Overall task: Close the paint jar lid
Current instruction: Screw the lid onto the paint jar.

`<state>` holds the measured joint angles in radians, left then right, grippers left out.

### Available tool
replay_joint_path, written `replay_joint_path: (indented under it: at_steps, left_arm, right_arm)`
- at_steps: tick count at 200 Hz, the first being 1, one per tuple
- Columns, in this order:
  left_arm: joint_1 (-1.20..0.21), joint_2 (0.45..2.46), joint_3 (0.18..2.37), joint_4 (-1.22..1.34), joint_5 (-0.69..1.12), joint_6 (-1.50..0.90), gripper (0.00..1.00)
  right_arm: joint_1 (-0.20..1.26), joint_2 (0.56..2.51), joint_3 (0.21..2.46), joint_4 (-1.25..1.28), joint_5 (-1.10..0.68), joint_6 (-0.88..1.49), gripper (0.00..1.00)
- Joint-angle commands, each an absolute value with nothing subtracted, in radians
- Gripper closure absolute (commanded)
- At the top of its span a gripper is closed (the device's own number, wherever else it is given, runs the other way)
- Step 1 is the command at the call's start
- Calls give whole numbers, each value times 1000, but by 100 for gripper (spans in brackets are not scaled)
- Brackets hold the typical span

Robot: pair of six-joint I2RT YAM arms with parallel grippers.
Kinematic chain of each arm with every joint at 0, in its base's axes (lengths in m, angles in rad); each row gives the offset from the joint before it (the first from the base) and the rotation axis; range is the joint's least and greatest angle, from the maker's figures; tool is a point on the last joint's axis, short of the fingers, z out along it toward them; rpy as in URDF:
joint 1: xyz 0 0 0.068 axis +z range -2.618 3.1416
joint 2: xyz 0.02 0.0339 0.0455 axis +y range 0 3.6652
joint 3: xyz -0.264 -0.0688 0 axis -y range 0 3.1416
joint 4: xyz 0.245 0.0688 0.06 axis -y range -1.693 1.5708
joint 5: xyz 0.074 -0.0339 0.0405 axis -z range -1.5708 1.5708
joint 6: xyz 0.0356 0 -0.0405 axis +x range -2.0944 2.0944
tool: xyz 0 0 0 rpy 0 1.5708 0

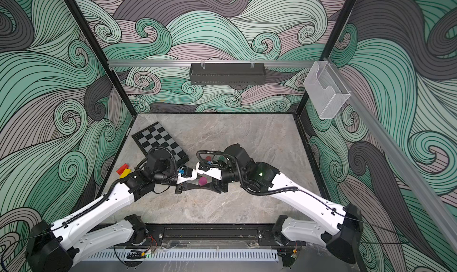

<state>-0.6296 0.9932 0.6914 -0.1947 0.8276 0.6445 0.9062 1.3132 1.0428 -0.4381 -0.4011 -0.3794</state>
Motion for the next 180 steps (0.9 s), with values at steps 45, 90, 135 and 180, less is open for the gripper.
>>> replay_joint_path:
  at_steps: [45,90,135,180]
  left_arm:
    - [-635,992,743,-213,848,675,88]
    - [-634,991,745,-213,841,674,88]
    - [-635,986,742,-210,830,676,89]
    - [-635,988,742,-210,828,675,89]
  right_arm:
    - [918,1353,1088,-460,-380,-412,49]
    - [920,1357,1086,-464,-381,-400,56]
    - [920,1362,1086,-473,-385,-399,53]
    - [921,1374,1093,-485,-387,-396,57]
